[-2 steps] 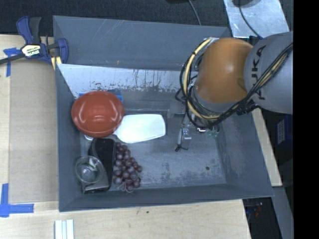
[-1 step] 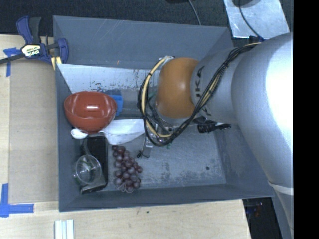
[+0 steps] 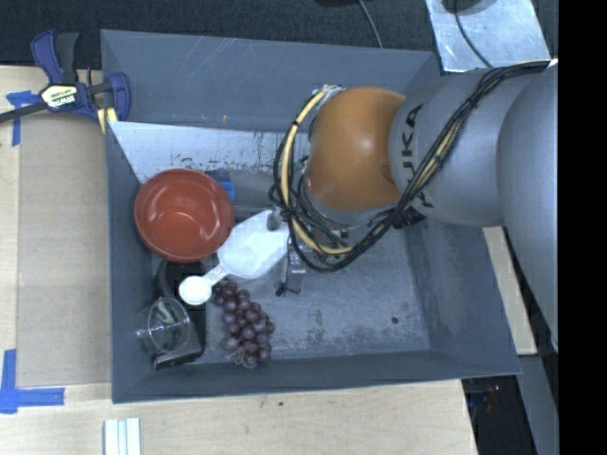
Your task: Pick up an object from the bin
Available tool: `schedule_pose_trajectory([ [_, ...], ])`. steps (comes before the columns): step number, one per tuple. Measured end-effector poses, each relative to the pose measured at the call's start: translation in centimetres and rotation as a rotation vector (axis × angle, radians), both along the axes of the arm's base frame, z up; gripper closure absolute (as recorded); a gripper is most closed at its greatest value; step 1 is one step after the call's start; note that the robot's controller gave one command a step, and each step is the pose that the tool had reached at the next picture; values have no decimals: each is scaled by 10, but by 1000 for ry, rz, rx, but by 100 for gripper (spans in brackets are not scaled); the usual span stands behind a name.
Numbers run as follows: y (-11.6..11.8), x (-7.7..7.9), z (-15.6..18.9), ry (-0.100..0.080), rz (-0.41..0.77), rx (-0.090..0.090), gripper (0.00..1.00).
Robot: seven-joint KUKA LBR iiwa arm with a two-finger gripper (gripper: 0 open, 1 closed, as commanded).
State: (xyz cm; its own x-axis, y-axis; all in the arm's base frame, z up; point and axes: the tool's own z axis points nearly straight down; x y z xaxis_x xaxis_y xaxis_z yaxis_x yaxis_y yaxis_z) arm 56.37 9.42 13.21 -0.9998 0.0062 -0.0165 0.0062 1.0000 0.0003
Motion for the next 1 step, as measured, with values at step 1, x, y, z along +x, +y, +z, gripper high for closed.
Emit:
schedule_pose_trajectory([
  [1, 68, 17, -32, 4, 44, -3, 0],
])
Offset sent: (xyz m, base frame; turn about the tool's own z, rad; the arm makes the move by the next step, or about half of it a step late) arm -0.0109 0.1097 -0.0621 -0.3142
